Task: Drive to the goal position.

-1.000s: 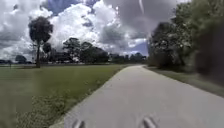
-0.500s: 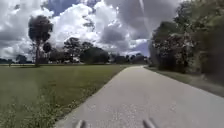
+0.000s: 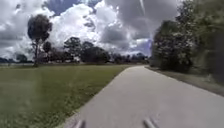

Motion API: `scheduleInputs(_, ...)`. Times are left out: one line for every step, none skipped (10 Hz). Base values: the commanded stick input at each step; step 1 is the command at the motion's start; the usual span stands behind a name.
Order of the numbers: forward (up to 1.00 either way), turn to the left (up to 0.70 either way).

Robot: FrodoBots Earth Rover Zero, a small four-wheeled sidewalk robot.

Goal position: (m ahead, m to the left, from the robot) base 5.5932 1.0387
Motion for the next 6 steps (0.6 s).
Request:
scheduleInputs(0.70, -0.35)
scheduleInputs(0.70, -0.35)
scheduleInputs(0.70, -0.28)
scheduleInputs(0.70, 0.00)
scheduleInputs(0.70, 0.00)
scheduleInputs(0.70, 0.00)
